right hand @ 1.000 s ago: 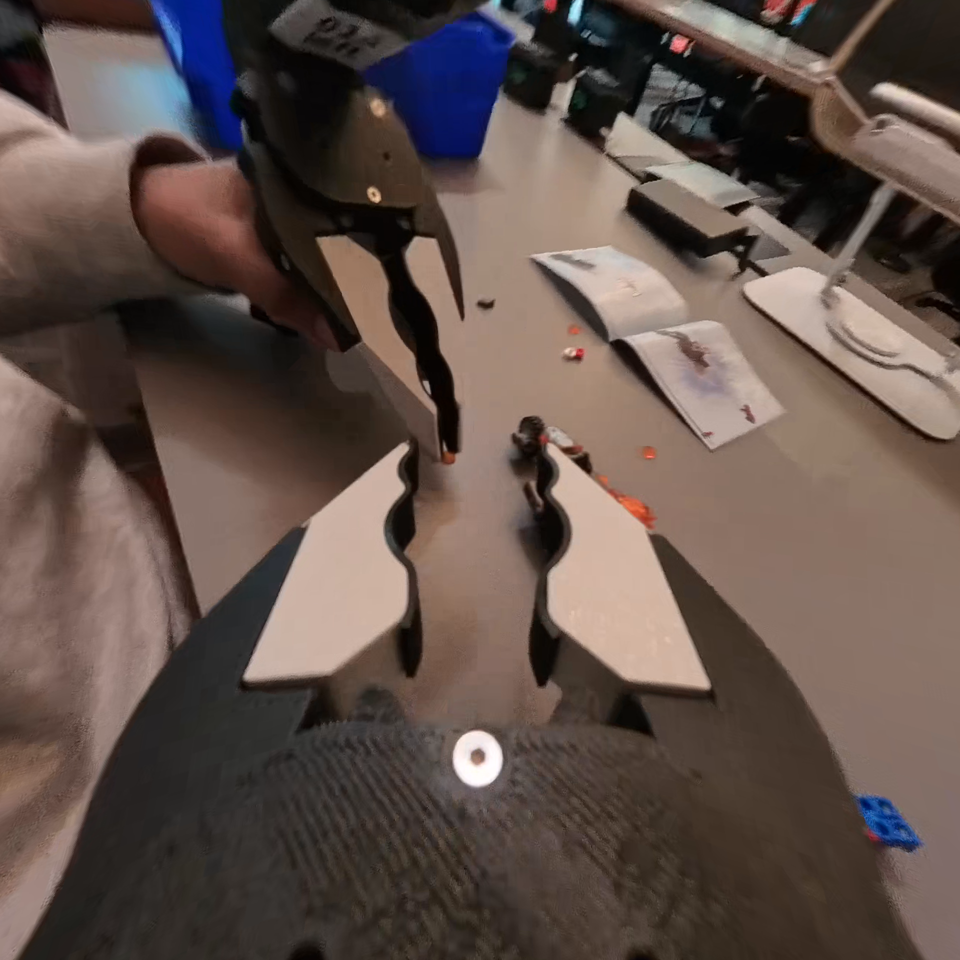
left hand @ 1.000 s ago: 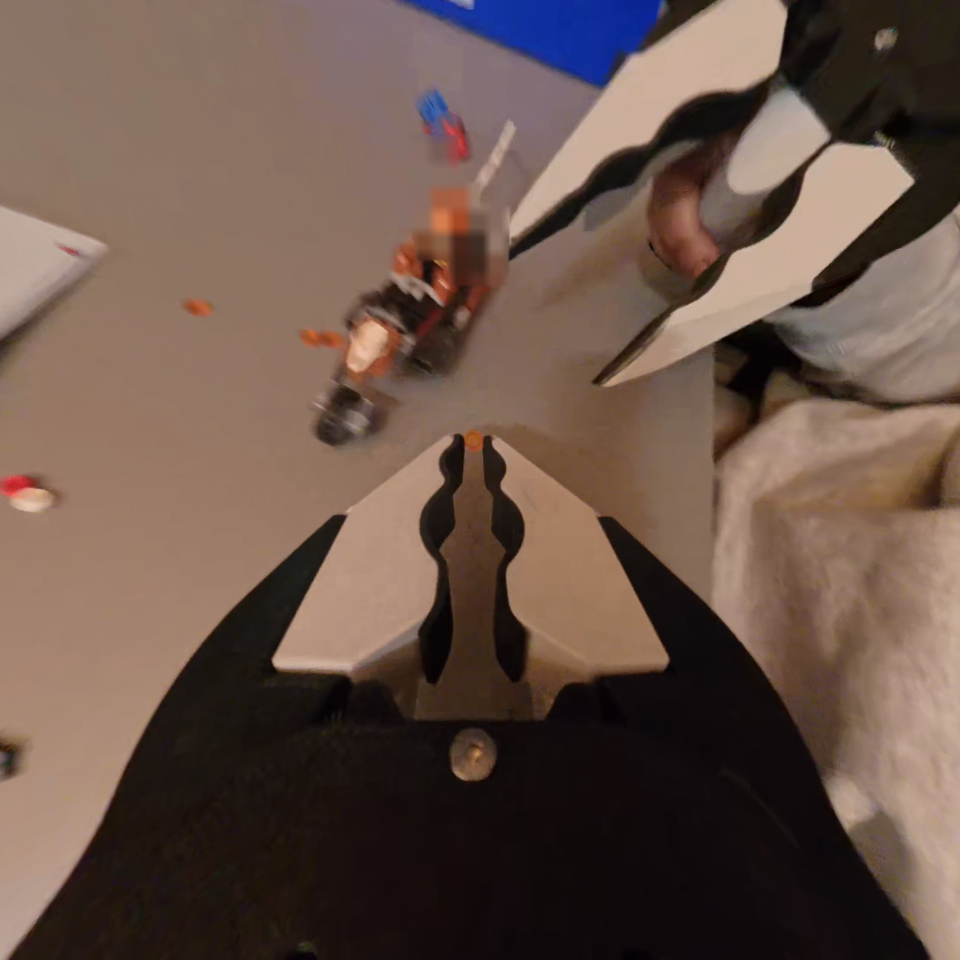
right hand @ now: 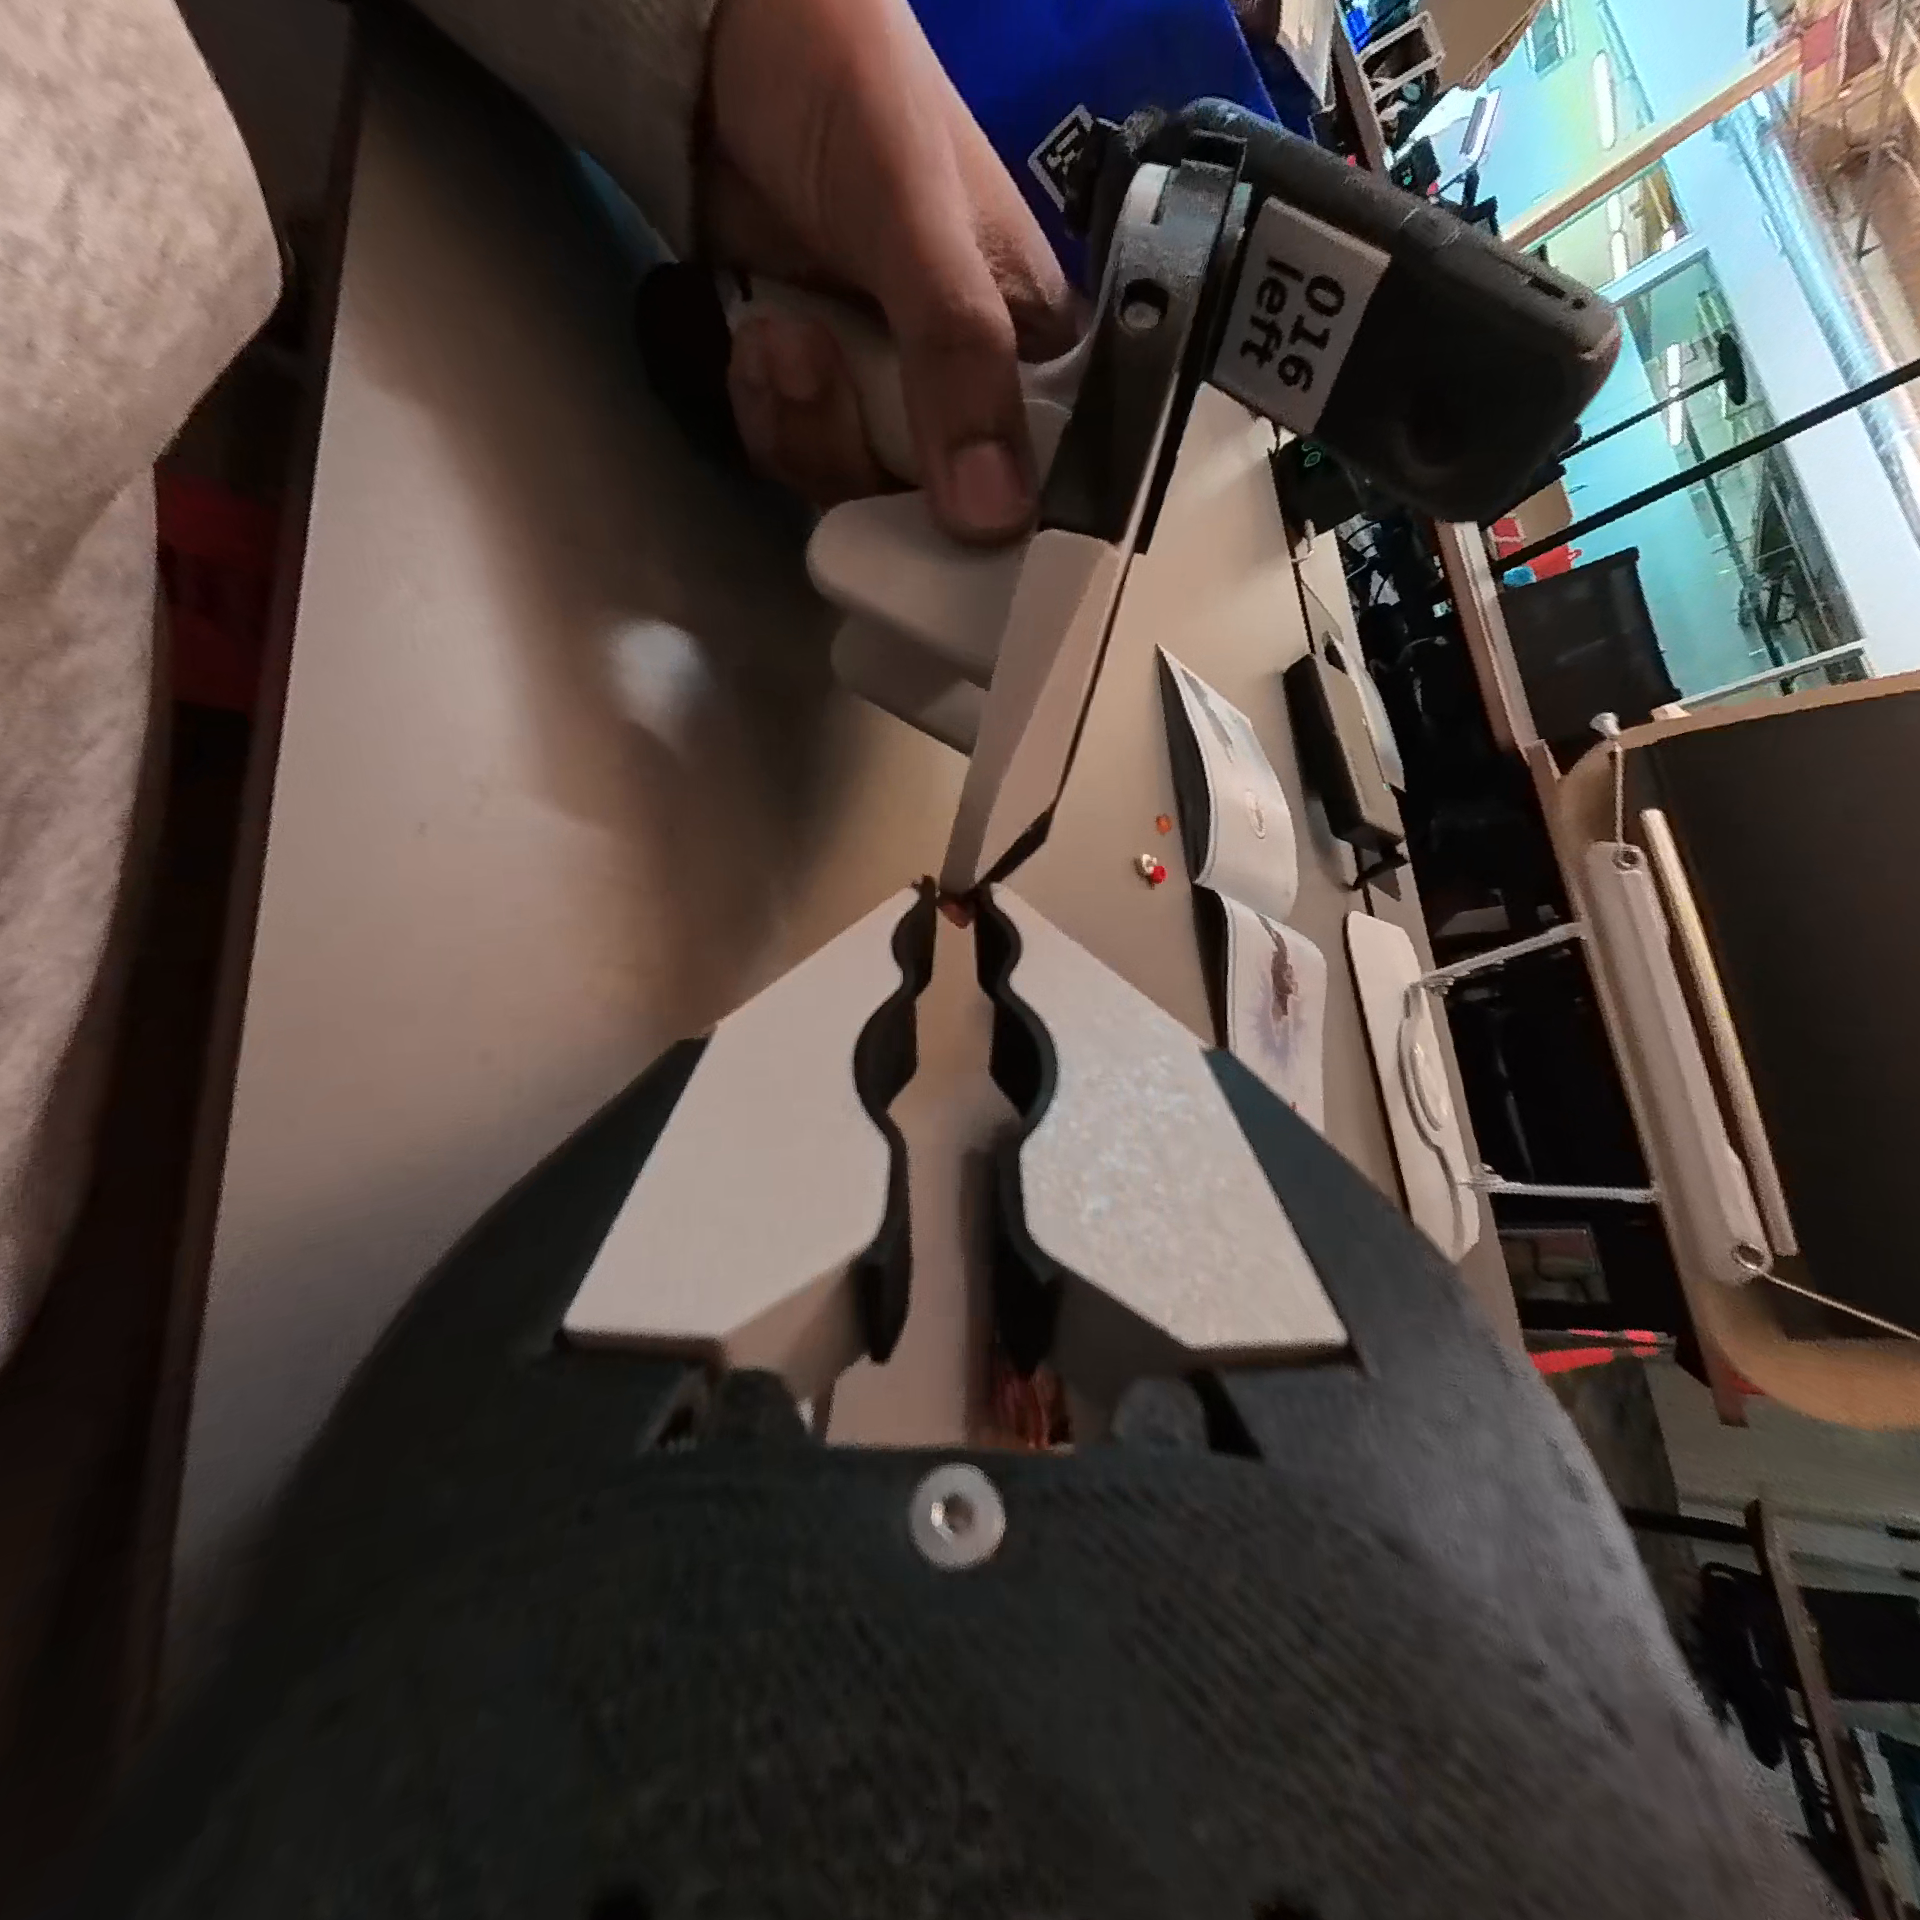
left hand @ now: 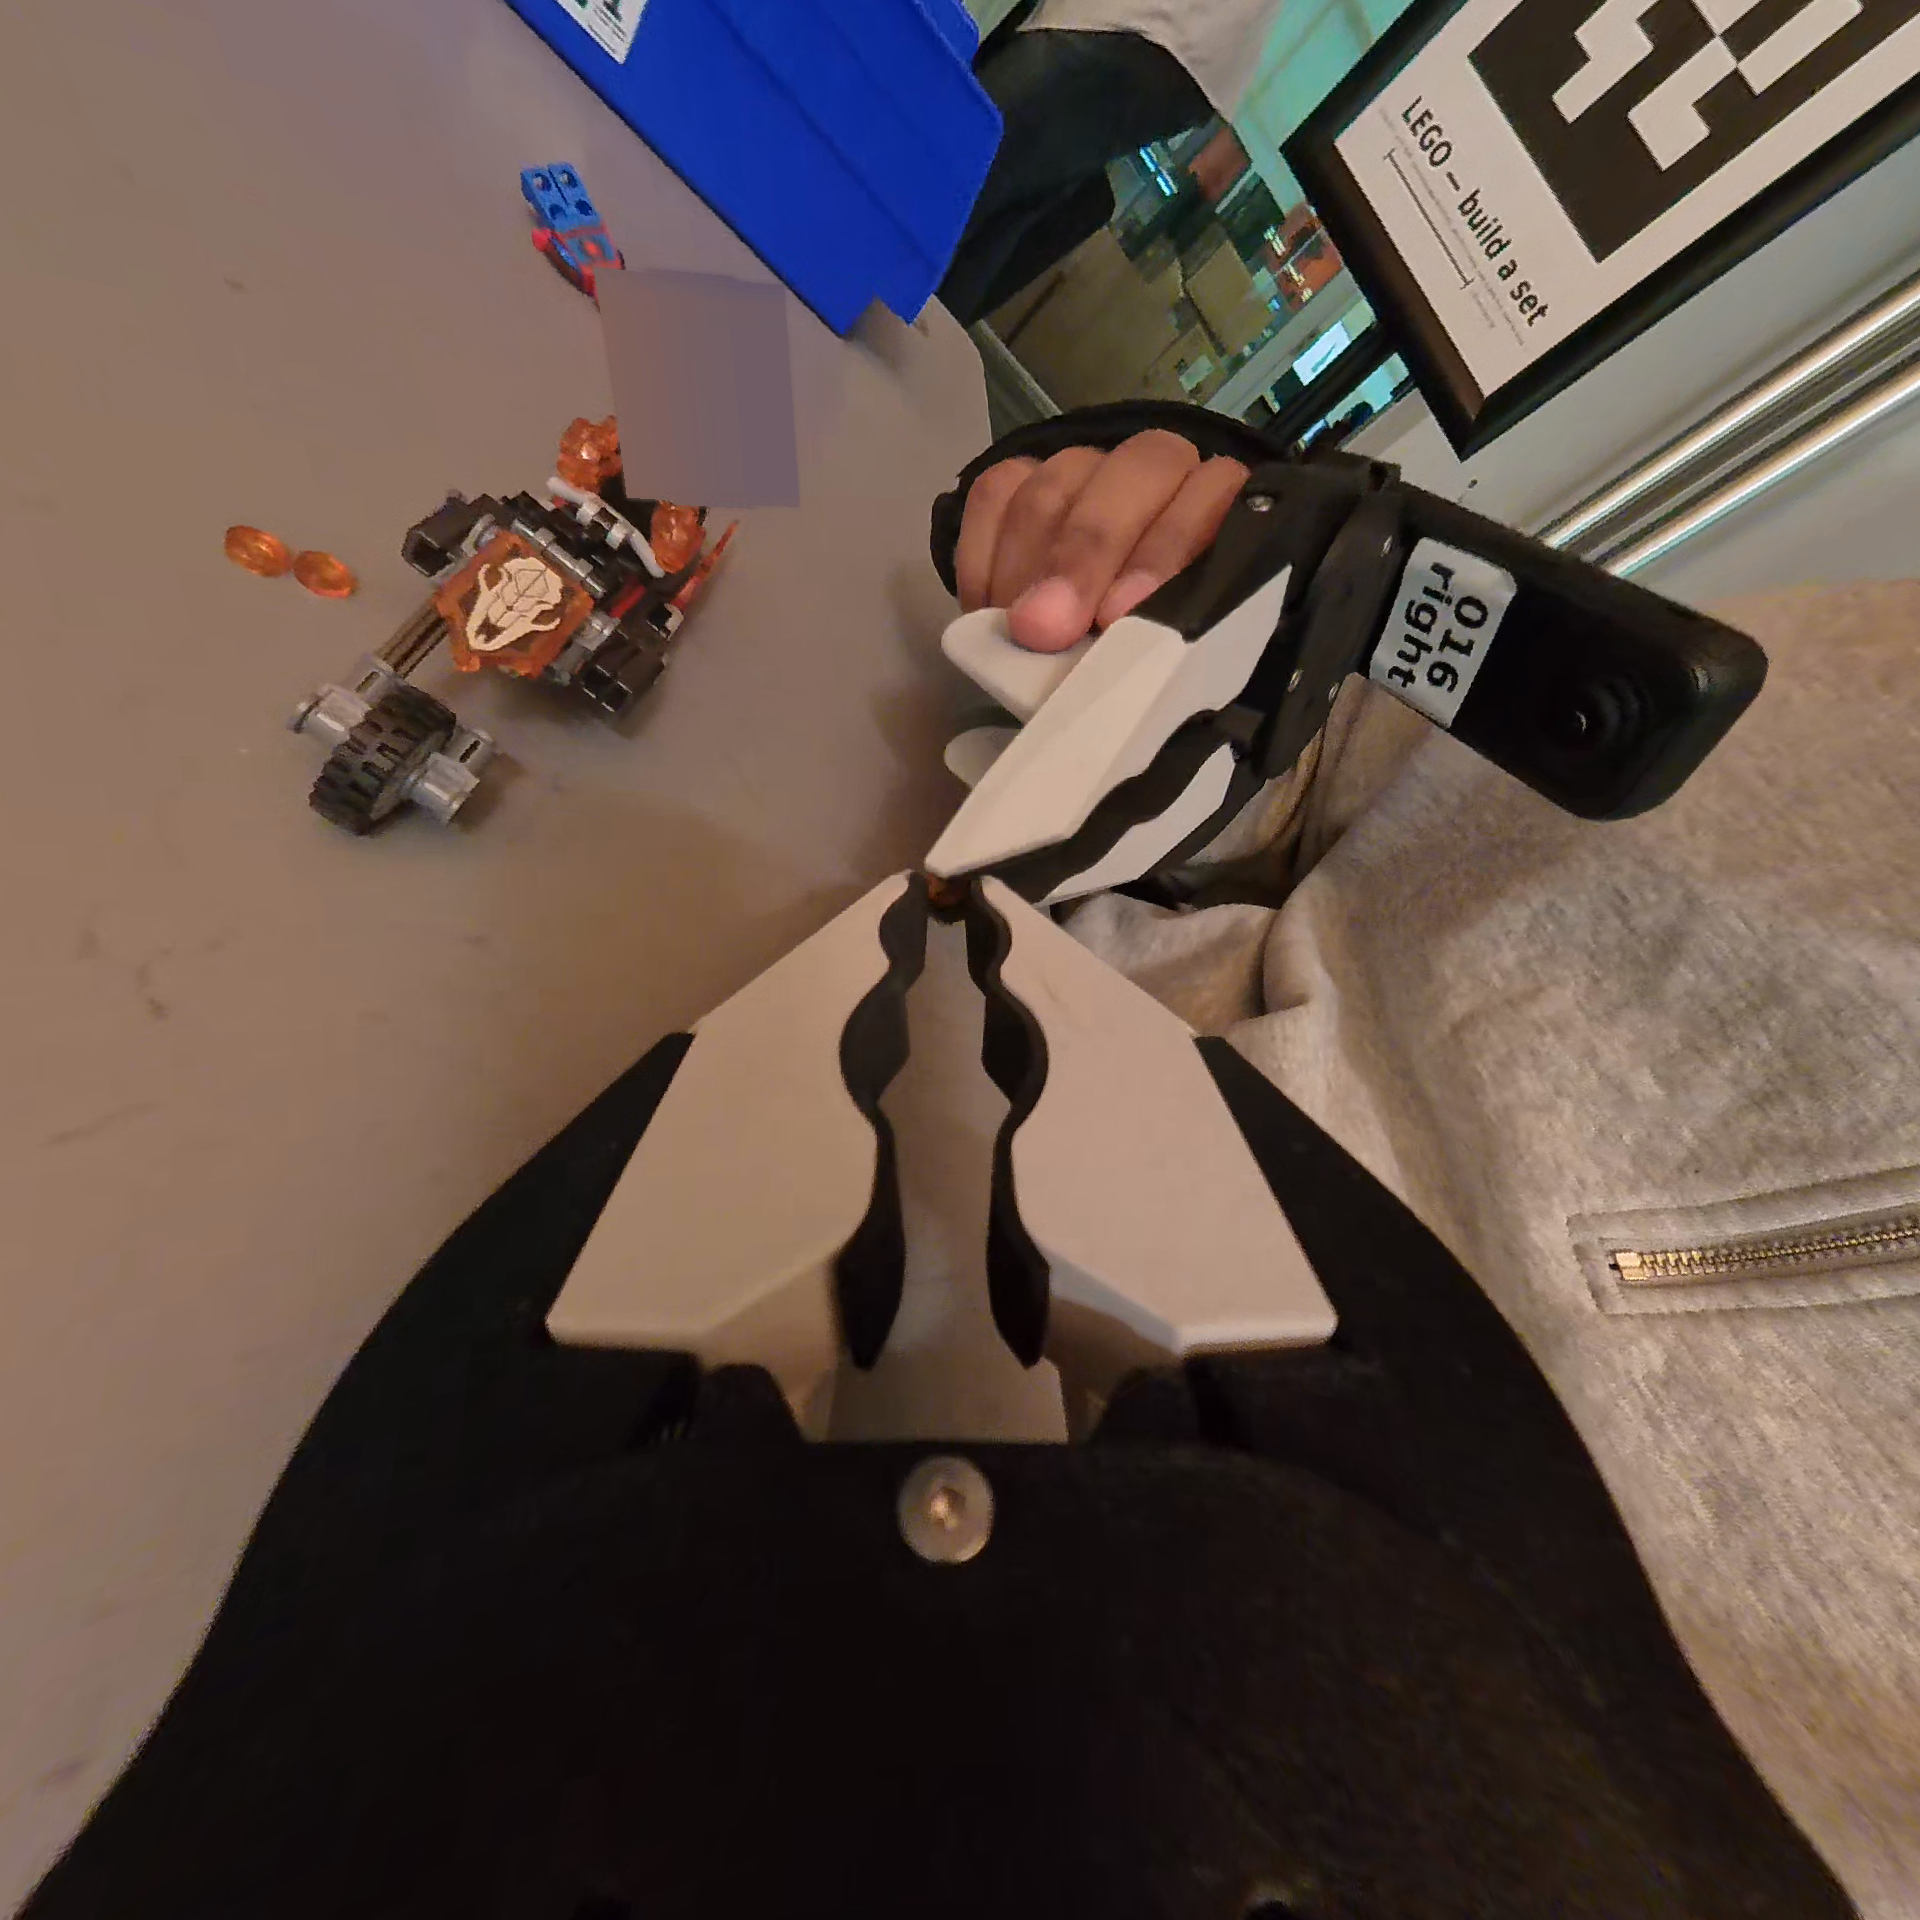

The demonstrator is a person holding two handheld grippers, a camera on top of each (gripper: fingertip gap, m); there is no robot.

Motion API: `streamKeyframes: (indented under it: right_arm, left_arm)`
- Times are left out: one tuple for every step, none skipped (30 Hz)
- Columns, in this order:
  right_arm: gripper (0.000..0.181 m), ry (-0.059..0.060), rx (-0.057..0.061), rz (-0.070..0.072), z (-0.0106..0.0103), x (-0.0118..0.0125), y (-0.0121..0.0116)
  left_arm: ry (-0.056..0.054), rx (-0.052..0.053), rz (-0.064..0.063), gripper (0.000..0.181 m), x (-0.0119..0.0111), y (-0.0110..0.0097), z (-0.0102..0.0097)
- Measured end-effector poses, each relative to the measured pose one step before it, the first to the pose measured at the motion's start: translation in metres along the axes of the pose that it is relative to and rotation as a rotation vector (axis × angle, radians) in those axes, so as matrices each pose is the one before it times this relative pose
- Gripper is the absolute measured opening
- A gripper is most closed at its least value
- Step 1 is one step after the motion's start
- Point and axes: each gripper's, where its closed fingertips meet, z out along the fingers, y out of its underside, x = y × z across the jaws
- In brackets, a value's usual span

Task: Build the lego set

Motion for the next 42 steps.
streamKeyframes:
  right_arm:
    - [0.005, 0.0070, -0.0042, -0.0039, 0.00061, 0.00151, 0.00062]
    - [0.004, 0.0058, -0.0044, 0.0026, 0.00025, 0.00196, 0.00109]
    - [0.004, 0.0028, -0.0034, 0.0115, -0.00001, 0.00200, 0.00102]
    - [0.004, 0.0000, -0.0018, 0.0185, 0.00010, 0.00169, 0.00096]
    - [0.004, 0.0018, 0.0019, 0.0198, 0.00022, 0.00168, 0.00079]
    - [0.004, 0.0070, 0.0033, 0.0174, 0.00024, 0.00203, 0.00077]
    - [0.001, 0.0111, -0.0007, 0.0155, 0.00045, 0.00261, 0.00165]
    - [0.001, 0.0139, -0.0037, 0.0147, 0.00069, 0.00279, 0.00212]
    - [0.000, 0.0151, -0.0050, 0.0148, 0.00102, 0.00291, 0.00244]
    - [0.000, 0.0126, -0.0045, 0.0144, 0.00108, 0.00238, 0.00211]
    - [0.001, 0.0099, 0.0013, 0.0130, 0.00123, 0.00163, 0.00107]
    - [0.001, 0.0118, 0.0072, 0.0124, 0.00098, 0.00170, 0.00001]
    - [0.001, 0.0131, 0.0089, 0.0132, 0.00127, 0.00180, -0.00036]
    - [0.001, 0.0116, 0.0075, 0.0133, 0.00127, 0.00153, -0.00027]
    - [0.001, 0.0105, 0.0063, 0.0107, 0.00150, 0.00124, 0.00003]
    - [0.001, 0.0100, 0.0059, 0.0076, 0.00144, 0.00102, 0.00019]
    - [0.000, 0.0086, 0.0055, 0.0062, 0.00127, 0.00070, 0.00037]
    - [0.001, 0.0065, 0.0043, 0.0058, 0.00108, 0.00034, 0.00051]
    - [0.001, 0.0041, 0.0012, 0.0040, 0.00079, 0.00019, 0.00074]
    - [0.001, 0.0033, -0.0019, 0.0018, 0.00033, 0.00026, 0.00073]
    - [0.001, 0.0047, -0.0013, 0.0019, -0.00006, 0.00062, 0.00068]
    - [0.001, 0.0043, 0.0022, 0.0041, -0.00025, 0.00072, 0.00024]
    - [0.000, 0.0022, 0.0040, 0.0065, -0.00030, 0.00067, -0.00015]
    - [0.000, 0.0021, 0.0042, 0.0075, -0.00034, 0.00071, -0.00033]
    - [0.001, 0.0029, 0.0060, 0.0077, -0.00037, 0.00109, -0.00071]
    - [0.000, 0.0011, 0.0084, 0.0095, -0.00049, 0.00111, -0.00087]
    - [0.001, -0.0015, 0.0083, 0.0131, -0.00059, 0.00101, -0.00069]
    - [0.001, -0.0017, 0.0066, 0.0162, -0.00064, 0.00127, -0.00049]
    - [0.000, 0.0014, 0.0063, 0.0171, -0.00096, 0.00185, -0.00037]
    - [0.000, 0.0049, 0.0079, 0.0171, -0.00142, 0.00220, -0.00084]
    - [0.000, 0.0067, 0.0089, 0.0176, -0.00193, 0.00227, -0.00139]
    - [0.001, 0.0078, 0.0076, 0.0179, -0.00240, 0.00210, -0.00127]
    - [0.000, 0.0095, 0.0048, 0.0167, -0.00277, 0.00198, -0.00097]
    - [0.000, 0.0113, 0.0017, 0.0144, -0.00302, 0.00194, -0.00038]
    - [0.000, 0.0140, -0.0032, 0.0108, -0.00312, 0.00191, 0.00037]
    - [0.000, 0.0165, -0.0091, 0.0041, -0.00335, 0.00177, 0.00122]
    - [0.000, 0.0174, -0.0126, -0.0053, -0.00320, 0.00134, 0.00191]
    - [0.000, 0.0179, -0.0119, -0.0134, -0.00309, 0.00083, 0.00198]
    - [0.000, 0.0166, -0.0097, -0.0167, -0.00298, 0.00050, 0.00174]
    - [0.000, 0.0134, -0.0082, -0.0156, -0.00273, 0.00006, 0.00137]
    - [0.000, 0.0122, -0.0035, -0.0122, -0.00229, 0.00030, 0.00062]
    - [0.000, 0.0114, 0.0053, -0.0083, -0.00198, 0.00091, -0.00081]
  left_arm:
    - [-0.0001, 0.0128, -0.0014, 0.003, -0.00041, -0.00169, -0.00119]
    - [0.0005, 0.0182, 0.0001, 0.000, -0.00026, -0.00252, -0.00187]
    - [0.0026, 0.0242, -0.0001, 0.000, -0.00030, -0.00331, -0.00243]
    - [0.0166, 0.0276, -0.0033, 0.000, 0.00130, -0.00376, -0.00275]
    - [0.0139, 0.0231, -0.0136, 0.000, 0.00007, -0.00306, -0.00244]
    - [0.0177, 0.0162, -0.0184, 0.000, 0.00027, -0.00203, -0.00185]
    - [0.0123, 0.0133, -0.0177, 0.000, -0.00030, -0.00181, -0.00139]
    - [0.0101, 0.0139, -0.0136, 0.000, -0.00023, -0.00190, -0.00130]
    - [0.0111, 0.0149, -0.0090, 0.000, 0.00025, -0.00212, -0.00136]
    - [0.0115, 0.0144, -0.0065, 0.000, 0.00065, -0.00201, -0.00127]
    - [0.0110, 0.0136, -0.0056, 0.000, 0.00061, -0.00189, -0.00115]
    - [0.0099, 0.0125, -0.0046, 0.000, 0.00061, -0.00186, -0.00106]
    - [0.0066, 0.0105, -0.0042, 0.000, 0.00022, -0.00151, -0.00093]
    - [0.0033, 0.0099, -0.0026, 0.000, 0.00004, -0.00144, -0.00087]
    - [0.0006, 0.0094, -0.0011, 0.001, -0.00017, -0.00139, -0.00075]
    - [-0.0006, 0.0069, -0.0011, 0.001, -0.00031, -0.00103, -0.00061]
    - [-0.0001, 0.0054, -0.0001, 0.001, -0.00019, -0.00083, -0.00053]
    - [-0.0030, 0.0062, 0.0011, 0.001, -0.00049, -0.00104, -0.00060]
    - [-0.0048, 0.0066, 0.0014, 0.002, -0.00069, -0.00099, -0.00075]
    - [-0.0023, 0.0063, 0.0016, 0.002, -0.00034, -0.00109, -0.00073]
    - [-0.0011, 0.0064, 0.0004, 0.003, -0.00024, -0.00098, -0.00072]
    - [-0.0007, 0.0065, 0.0001, 0.003, -0.00023, -0.00094, -0.00072]
    - [-0.0004, 0.0055, 0.0012, 0.004, -0.00006, -0.00088, -0.00060]
    - [-0.0021, 0.0053, 0.0029, 0.004, -0.00018, -0.00087, -0.00056]
    - [-0.0047, 0.0053, 0.0048, 0.005, -0.00036, -0.00098, -0.00051]
    - [-0.0072, 0.0048, 0.0056, 0.007, -0.00062, -0.00087, -0.00050]
    - [-0.0084, 0.0040, 0.0052, 0.008, -0.00088, -0.00073, -0.00043]
    - [-0.0082, 0.0036, 0.0054, 0.010, -0.00073, -0.00068, -0.00028]
    - [-0.0097, 0.0042, 0.0070, 0.013, -0.00081, -0.00094, -0.00038]
    - [-0.0151, 0.0054, 0.0090, 0.016, -0.00141, -0.00109, -0.00032]
    - [-0.0193, 0.0061, 0.0118, 0.020, -0.00177, -0.00119, -0.00036]
    - [-0.0199, 0.0054, 0.0154, 0.024, -0.00163, -0.00133, -0.00033]
    - [-0.0244, 0.0046, 0.0190, 0.027, -0.00207, -0.00137, -0.00002]
    - [-0.0289, 0.0018, 0.0203, 0.031, -0.00273, -0.00141, 0.00030]
    - [-0.0291, -0.0028, 0.0198, 0.034, -0.00303, -0.00092, 0.00130]
    - [-0.0300, -0.0074, 0.0199, 0.038, -0.00323, -0.00056, 0.00250]
    - [-0.0320, -0.0160, 0.0249, 0.041, -0.00346, 0.00004, 0.00401]
    - [-0.0333, -0.0265, 0.0349, 0.044, -0.00324, 0.00081, 0.00549]
    - [-0.0418, -0.0345, 0.0416, 0.047, -0.00442, 0.00111, 0.00656]
    - [-0.0483, -0.0383, 0.0473, 0.053, -0.00565, 0.00065, 0.00754]
    - [-0.0473, -0.0448, 0.0507, 0.057, -0.00583, 0.00091, 0.00815]
    - [-0.0477, -0.0544, 0.0512, 0.059, -0.00646, 0.00203, 0.00806]
